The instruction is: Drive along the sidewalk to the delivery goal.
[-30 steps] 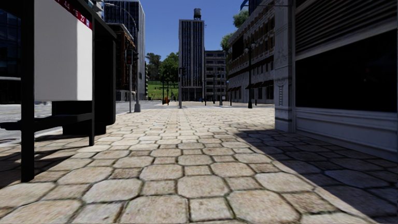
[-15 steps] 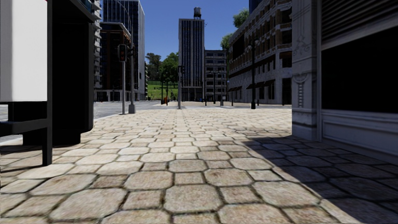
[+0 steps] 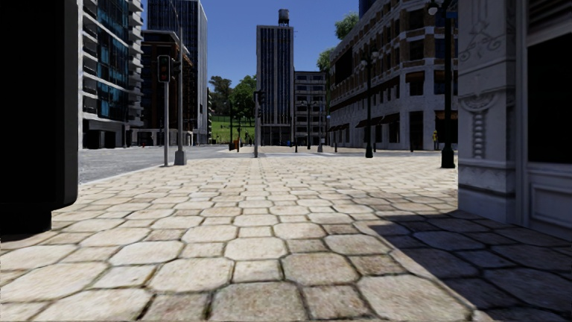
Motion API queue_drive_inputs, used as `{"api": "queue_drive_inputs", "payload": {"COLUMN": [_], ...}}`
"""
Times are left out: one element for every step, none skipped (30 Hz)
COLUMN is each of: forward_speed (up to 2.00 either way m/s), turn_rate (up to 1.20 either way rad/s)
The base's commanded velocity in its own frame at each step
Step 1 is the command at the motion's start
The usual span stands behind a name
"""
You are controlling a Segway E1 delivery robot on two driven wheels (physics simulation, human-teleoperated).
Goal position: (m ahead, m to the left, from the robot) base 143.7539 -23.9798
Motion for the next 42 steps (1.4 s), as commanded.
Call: {"api": "queue_drive_inputs", "payload": {"forward_speed": [2.00, 2.00, 2.00, 2.00, 2.00, 2.00, 2.00, 2.00, 2.00, 2.00, 2.00, 2.00, 2.00, 2.00, 2.00, 2.00, 2.00, 2.00, 2.00, 2.00, 2.00, 2.00, 2.00, 2.00, 2.00, 2.00, 2.00, 2.00, 2.00, 2.00, 2.00, 2.00, 2.00, 2.00, 2.00, 2.00, 2.00, 2.00, 2.00, 2.00, 2.00, 2.00], "turn_rate": [0.00, 0.00, 0.00, 0.00, 0.00, 0.00, 0.00, 0.00, 0.00, 0.00, 0.00, 0.00, 0.00, 0.00, 0.00, 0.00, 0.00, 0.00, 0.00, 0.00, 0.00, 0.00, 0.00, 0.00, 0.00, 0.00, 0.00, 0.00, 0.00, 0.00, 0.00, 0.00, 0.00, 0.00, 0.00, 0.00, 0.00, 0.00, 0.00, 0.00, 0.00, 0.00]}}
